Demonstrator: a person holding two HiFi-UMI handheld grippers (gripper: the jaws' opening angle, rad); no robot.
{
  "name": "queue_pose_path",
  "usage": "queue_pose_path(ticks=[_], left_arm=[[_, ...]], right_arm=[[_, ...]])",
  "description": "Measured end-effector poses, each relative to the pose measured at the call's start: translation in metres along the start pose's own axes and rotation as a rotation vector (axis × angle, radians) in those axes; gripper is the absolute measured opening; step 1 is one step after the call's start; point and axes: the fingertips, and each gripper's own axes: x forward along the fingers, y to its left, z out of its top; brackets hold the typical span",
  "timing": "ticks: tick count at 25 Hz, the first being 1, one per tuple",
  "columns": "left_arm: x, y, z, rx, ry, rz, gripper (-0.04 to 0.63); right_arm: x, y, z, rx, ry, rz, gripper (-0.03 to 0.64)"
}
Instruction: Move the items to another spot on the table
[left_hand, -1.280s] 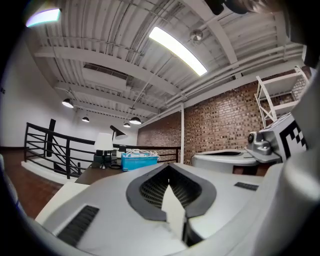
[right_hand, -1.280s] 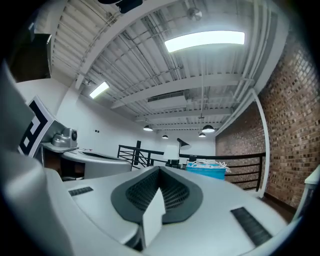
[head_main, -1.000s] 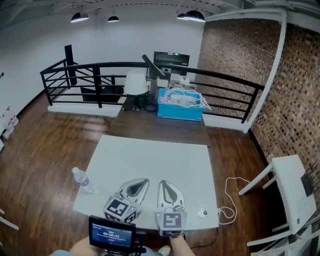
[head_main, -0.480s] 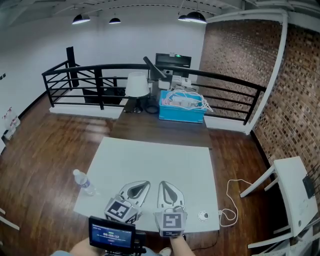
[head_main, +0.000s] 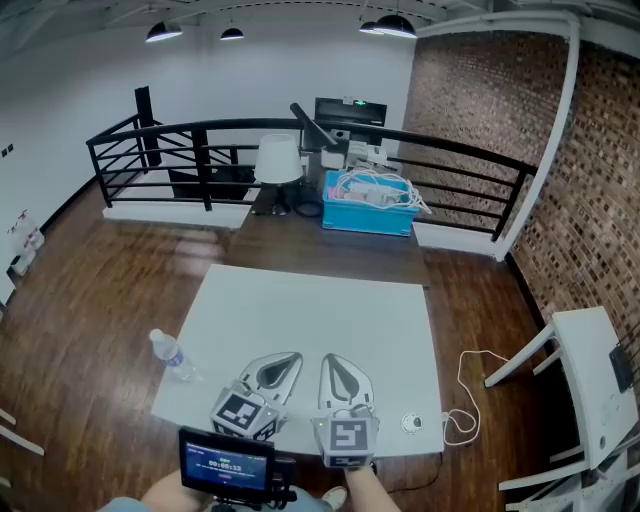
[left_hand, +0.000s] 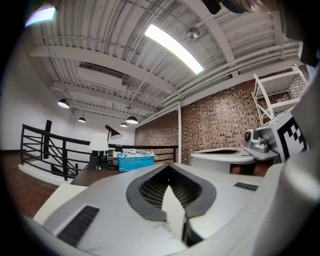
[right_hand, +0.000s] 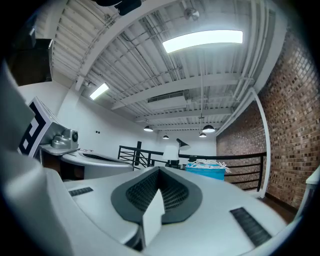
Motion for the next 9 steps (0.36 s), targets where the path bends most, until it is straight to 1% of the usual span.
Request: queue_pose_path(ticks=[5, 9], left_arm=[[-0.0029, 0.0004, 0.0031, 0.001, -0.003, 0.001, 0.012], [-0.0021, 0.0007, 0.006, 0.002, -0.004, 0.001, 0.012]], right_arm=[[-0.0009, 0.0028, 0.0023, -0.019, 0.003, 0.002, 0.005], [0.0003, 0.0035, 0.0086, -0.01, -0.011, 0.005, 0.005]])
